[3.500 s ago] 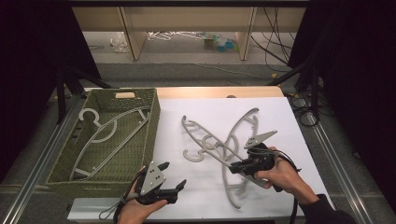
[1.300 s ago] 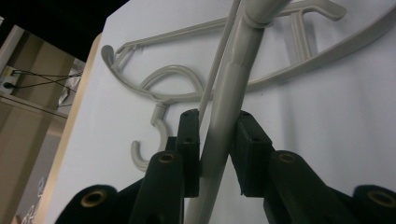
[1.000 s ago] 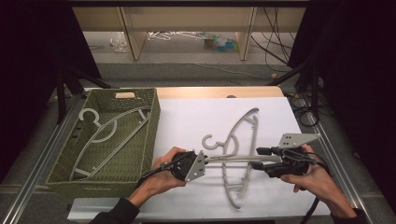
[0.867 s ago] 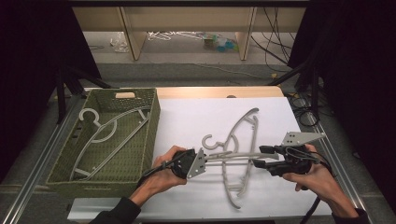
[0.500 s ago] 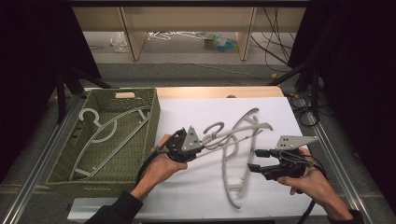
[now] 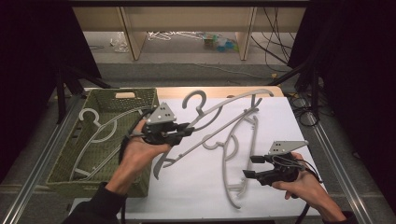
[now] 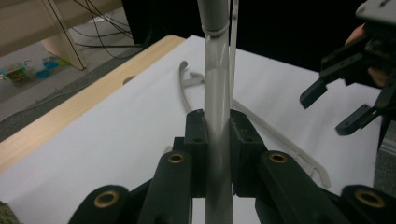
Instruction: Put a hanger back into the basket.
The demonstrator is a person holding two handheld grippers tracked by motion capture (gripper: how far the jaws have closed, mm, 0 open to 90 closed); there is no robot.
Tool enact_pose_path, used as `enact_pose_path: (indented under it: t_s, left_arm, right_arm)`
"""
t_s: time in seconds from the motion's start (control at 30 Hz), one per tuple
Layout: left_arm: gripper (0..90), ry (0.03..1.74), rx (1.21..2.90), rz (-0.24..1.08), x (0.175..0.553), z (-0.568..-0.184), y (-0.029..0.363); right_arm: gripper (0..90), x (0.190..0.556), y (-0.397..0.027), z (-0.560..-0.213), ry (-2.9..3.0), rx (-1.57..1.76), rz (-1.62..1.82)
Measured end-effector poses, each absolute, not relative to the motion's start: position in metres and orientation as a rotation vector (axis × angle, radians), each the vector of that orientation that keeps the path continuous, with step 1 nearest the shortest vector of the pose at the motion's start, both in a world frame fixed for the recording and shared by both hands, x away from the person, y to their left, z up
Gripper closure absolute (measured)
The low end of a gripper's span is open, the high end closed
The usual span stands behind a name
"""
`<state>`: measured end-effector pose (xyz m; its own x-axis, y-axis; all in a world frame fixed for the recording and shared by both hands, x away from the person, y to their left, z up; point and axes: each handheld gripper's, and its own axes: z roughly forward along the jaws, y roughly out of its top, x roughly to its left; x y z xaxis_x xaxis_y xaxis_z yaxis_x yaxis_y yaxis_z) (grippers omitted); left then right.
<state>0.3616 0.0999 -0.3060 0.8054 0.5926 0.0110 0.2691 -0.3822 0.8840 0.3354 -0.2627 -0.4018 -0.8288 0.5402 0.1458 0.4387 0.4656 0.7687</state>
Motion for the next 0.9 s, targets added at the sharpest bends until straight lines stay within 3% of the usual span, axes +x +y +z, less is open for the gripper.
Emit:
enact_pose_path:
  t_s: [0.43, 0.9]
  left_arm:
    - [79.4, 0.713, 1.883, 0.491, 0.359, -0.252, 0.169]
    - [79.4, 0.948, 1.898, 0.623, 0.382, -0.281, 0.251]
  right_arm:
    - [35.6, 0.335, -0.263, -0.408, 2.591, 0.892, 1.292]
    - [29.9, 0.338, -0.264, -0.414, 2.595, 0.932, 1.276]
